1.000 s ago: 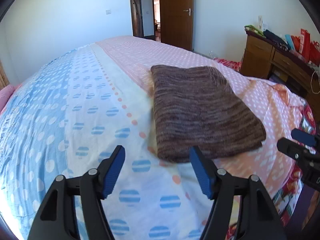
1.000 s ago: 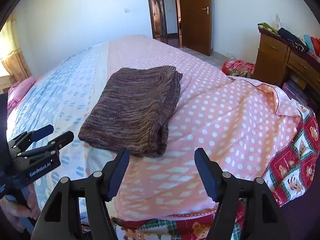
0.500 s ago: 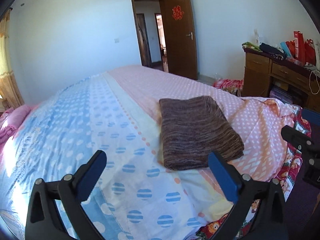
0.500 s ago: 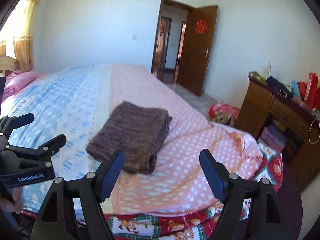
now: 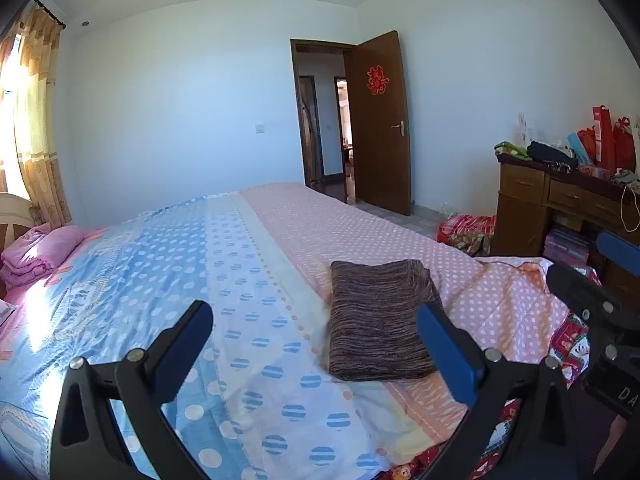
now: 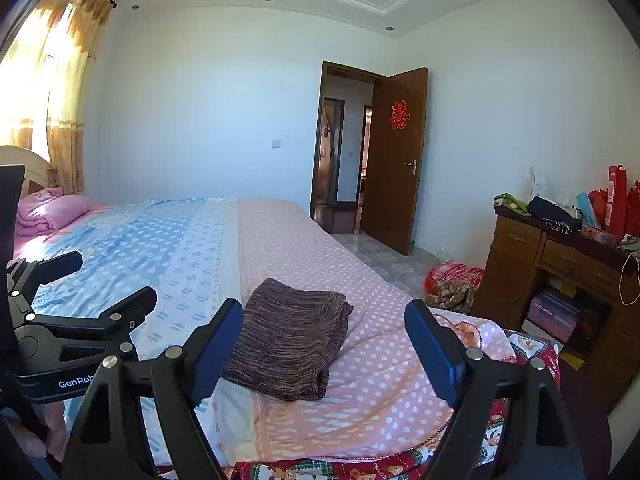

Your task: Fold small clothes

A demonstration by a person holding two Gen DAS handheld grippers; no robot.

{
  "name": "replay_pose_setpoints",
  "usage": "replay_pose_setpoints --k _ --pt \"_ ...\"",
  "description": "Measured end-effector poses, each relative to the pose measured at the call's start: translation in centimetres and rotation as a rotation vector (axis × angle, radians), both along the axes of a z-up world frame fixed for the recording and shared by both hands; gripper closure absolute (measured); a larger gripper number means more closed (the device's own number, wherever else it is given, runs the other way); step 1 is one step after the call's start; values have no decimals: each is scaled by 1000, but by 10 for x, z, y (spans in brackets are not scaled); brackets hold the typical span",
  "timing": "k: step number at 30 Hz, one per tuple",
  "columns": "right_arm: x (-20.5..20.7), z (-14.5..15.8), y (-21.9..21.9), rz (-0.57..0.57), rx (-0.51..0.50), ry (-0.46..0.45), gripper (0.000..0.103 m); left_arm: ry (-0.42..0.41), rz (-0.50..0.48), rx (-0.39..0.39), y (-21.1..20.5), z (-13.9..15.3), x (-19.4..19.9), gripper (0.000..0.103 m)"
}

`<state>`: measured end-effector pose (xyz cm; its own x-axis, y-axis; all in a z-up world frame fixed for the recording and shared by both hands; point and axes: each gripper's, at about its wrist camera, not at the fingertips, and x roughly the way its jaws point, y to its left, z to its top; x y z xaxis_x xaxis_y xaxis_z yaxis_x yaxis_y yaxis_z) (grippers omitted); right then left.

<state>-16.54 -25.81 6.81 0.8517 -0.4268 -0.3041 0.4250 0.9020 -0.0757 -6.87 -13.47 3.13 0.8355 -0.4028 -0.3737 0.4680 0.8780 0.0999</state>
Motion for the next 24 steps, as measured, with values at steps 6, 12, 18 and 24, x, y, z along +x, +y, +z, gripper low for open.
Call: replay_pose_setpoints --k 6,12,18,24 --pt "-4 4 -3 1 21 -27 16 -31 19 38 -8 2 -7 0" --pt "0 -2 -6 1 32 -12 16 -27 20 55 -10 0 -7 0" --pt "1 -6 -5 7 26 -2 16 -25 33 56 -8 1 -6 0" --pt "0 -6 -9 3 32 -11 16 -27 33 58 -6 1 -6 0"
